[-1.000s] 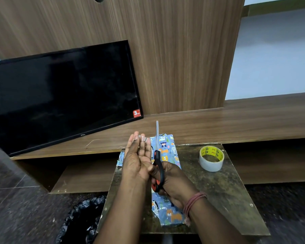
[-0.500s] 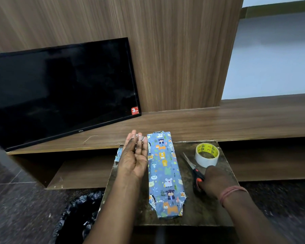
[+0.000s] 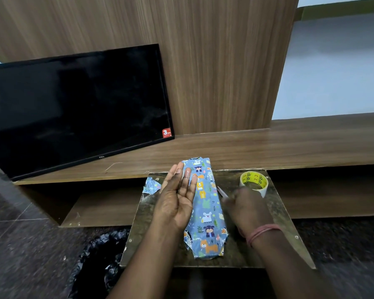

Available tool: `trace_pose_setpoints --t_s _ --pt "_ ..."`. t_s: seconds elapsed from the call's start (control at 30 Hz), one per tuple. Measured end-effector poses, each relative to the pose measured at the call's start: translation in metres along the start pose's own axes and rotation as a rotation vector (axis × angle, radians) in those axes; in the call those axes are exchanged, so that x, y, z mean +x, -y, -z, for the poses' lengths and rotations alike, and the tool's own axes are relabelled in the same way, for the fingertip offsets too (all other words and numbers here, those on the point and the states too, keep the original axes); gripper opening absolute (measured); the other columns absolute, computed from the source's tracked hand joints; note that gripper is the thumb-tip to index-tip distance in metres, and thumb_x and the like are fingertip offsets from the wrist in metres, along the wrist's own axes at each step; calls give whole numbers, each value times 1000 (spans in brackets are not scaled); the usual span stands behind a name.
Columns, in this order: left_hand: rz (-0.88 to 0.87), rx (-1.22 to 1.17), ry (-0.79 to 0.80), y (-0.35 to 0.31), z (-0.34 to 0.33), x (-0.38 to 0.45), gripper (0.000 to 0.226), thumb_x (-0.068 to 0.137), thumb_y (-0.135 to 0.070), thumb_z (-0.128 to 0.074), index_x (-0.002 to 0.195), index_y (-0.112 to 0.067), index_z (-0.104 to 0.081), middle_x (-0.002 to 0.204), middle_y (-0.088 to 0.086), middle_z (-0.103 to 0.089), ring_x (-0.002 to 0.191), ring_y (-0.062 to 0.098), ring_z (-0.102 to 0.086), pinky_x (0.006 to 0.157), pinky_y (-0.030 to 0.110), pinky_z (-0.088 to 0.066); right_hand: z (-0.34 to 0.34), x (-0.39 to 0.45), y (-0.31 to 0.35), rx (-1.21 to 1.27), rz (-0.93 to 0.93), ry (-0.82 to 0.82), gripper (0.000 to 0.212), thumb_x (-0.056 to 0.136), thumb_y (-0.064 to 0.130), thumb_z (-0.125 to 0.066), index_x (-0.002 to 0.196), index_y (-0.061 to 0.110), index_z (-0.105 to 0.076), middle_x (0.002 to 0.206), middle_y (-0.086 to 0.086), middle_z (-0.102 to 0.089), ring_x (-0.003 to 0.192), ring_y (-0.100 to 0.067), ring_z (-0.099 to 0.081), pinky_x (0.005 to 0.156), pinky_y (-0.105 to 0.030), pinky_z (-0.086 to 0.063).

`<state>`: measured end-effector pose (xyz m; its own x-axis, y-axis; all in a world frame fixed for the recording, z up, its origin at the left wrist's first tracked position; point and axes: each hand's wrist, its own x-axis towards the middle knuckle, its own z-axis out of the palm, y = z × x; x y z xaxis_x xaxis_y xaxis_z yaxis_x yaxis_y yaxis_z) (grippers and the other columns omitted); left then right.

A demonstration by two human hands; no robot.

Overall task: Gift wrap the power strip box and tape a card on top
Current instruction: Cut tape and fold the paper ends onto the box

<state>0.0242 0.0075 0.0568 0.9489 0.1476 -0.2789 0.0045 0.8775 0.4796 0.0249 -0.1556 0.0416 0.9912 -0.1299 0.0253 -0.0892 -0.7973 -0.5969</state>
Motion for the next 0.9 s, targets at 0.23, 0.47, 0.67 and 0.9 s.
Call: trace_pose_setpoints --t_s 0.23,0.47,0.67,0.9 --pt "3 93 47 8 -6 -8 26 100 -2 -56 122 -12 -64 117 0 -76 98 10 -75 82 27 -62 -16 -14 39 1017 -16 160 22 87 27 -78 91 6 -74 69 -11 -67 57 -16 -62 55 -28 -54" --pt "-4 224 90 11 -9 -15 31 98 -2 -58 128 -10 -61 112 1 -77 99 14 -75 77 27 -63 -17 -3 33 988 27 81 12 86 23 -79 98 22 -77 94 3 -76 80 -14 -70 67 -32 -57" --pt "-38 356 121 4 -8 -13 31 97 -5 -61 128 -13 -63 120 3 -75 108 15 -73 86 39 -62 -5 0 29 910 76 123 3 86 19 -78 84 16 -78 83 -11 -75 69 -16 -60 68 -36 -53" --pt "-90 624 174 -3 -4 -15 37 92 -11 -68 128 -18 -62 120 0 -75 114 14 -70 103 50 -47 0 2 25 835 65 199 8 87 18 -77 81 13 -78 81 -2 -77 70 -10 -64 69 -33 -53"
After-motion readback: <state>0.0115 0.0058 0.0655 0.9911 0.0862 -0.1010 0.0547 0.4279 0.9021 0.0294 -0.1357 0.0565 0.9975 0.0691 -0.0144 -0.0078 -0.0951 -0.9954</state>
